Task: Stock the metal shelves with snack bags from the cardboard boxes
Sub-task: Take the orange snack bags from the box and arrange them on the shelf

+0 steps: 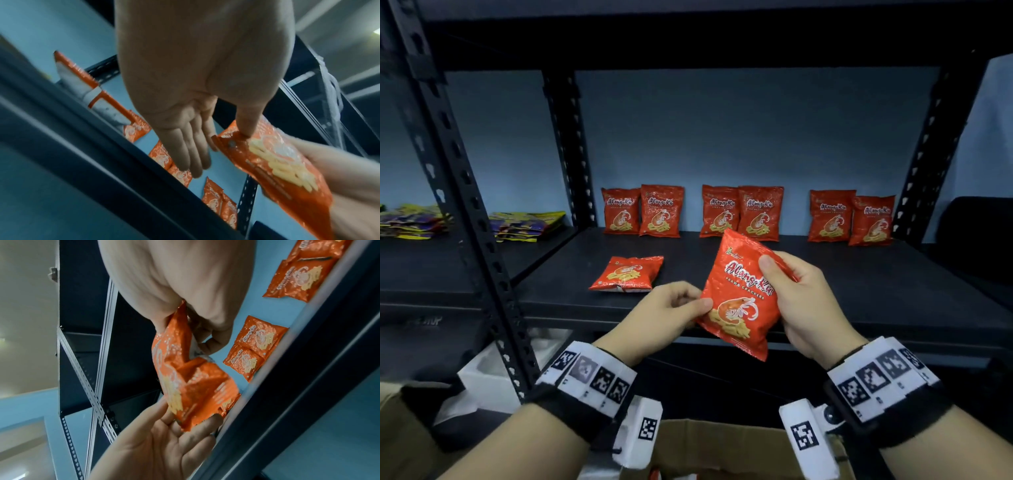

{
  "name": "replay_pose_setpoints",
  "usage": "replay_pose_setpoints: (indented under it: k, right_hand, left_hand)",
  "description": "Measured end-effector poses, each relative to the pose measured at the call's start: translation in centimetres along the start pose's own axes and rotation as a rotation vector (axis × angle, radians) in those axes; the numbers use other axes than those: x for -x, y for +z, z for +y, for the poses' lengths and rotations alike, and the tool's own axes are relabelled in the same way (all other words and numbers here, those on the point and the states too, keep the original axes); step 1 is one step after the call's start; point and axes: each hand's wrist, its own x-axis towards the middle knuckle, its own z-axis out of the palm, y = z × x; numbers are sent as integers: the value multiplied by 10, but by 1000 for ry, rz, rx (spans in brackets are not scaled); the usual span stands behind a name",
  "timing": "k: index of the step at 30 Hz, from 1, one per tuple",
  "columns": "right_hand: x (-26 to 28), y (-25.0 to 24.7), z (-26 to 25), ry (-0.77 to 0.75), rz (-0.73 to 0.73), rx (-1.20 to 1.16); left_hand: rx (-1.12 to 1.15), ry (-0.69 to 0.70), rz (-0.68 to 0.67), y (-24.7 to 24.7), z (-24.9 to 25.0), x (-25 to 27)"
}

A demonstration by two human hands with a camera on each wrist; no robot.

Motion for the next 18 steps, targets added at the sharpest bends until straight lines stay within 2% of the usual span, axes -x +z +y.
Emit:
replay_pose_setpoints:
  k: [3,7,14,18]
  right_hand:
    - [-2,-8,3,37,32,36]
    - [-4,-22,7,-47,31,299]
    - [0,-14,10,88,-69,294]
    - [2,-5,16,16,26,335]
  left_hand:
    - [144,-32,-24,4,8,3]
    - [167,-15,52,0,17,3]
    - [65,46,110,-8,22,5]
    - [175,56,227,-4,21,3]
